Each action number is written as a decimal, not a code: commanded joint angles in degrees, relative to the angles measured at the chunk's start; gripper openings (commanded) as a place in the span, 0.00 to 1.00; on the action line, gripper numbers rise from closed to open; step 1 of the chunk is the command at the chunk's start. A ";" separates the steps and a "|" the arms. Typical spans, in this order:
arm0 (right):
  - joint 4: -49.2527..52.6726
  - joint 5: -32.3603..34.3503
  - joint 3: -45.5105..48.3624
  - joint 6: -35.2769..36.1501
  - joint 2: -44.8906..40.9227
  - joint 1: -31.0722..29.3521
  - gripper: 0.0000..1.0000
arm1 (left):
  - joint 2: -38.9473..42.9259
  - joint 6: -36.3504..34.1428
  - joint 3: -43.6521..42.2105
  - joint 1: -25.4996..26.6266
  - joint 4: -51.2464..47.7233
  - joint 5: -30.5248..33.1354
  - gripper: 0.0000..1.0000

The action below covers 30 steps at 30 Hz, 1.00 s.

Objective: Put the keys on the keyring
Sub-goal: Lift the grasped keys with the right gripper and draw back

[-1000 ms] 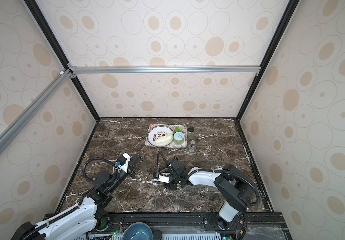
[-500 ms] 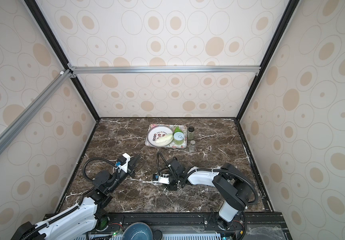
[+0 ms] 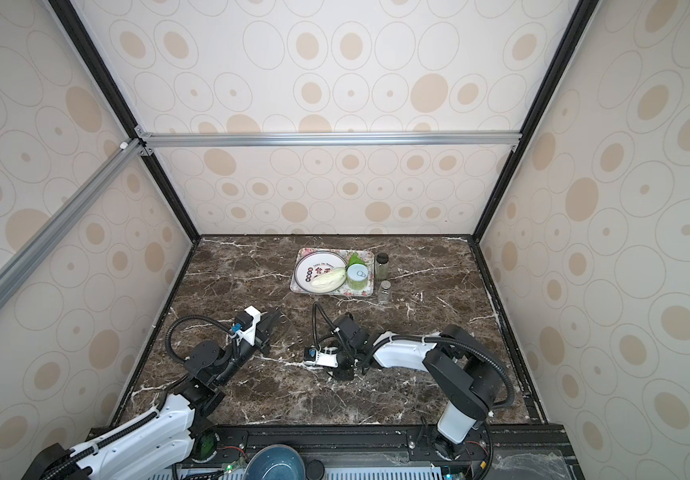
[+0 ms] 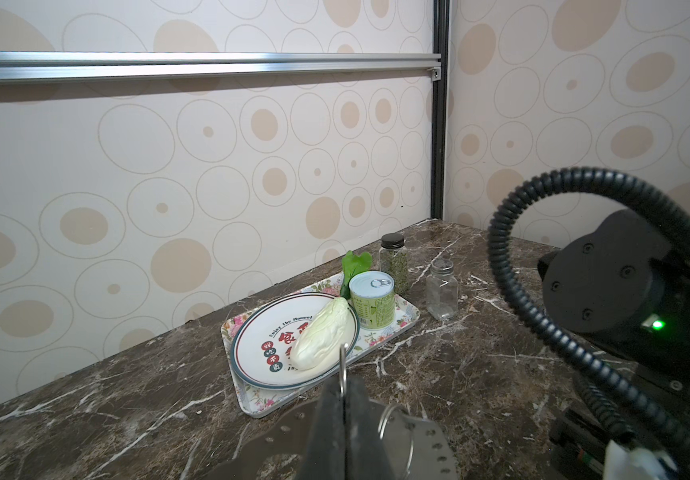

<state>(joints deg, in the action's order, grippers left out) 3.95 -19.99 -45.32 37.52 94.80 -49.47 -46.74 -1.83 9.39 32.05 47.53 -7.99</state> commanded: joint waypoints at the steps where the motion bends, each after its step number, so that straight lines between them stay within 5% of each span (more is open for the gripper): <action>1: 1.42 -1.29 -1.29 0.63 1.29 0.06 0.12 | 0.27 -0.46 1.86 0.47 1.68 -0.15 0.00; 10: 2.17 -0.94 -2.03 0.47 2.29 -0.01 0.13 | 0.33 -0.46 1.86 0.44 1.61 -0.36 0.00; 18: 1.84 -0.95 -1.98 -0.33 1.93 0.08 0.00 | 0.48 -0.37 1.91 0.38 1.60 -0.40 0.00; 30: -7.83 2.29 2.32 -13.30 -6.75 2.19 0.00 | 0.43 -0.28 1.83 0.39 1.78 -0.36 0.00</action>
<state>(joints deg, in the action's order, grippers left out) 1.41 -18.41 -45.41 28.77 92.05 -47.77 -46.72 -1.83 9.39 32.05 47.53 -8.01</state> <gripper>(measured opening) 0.046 0.048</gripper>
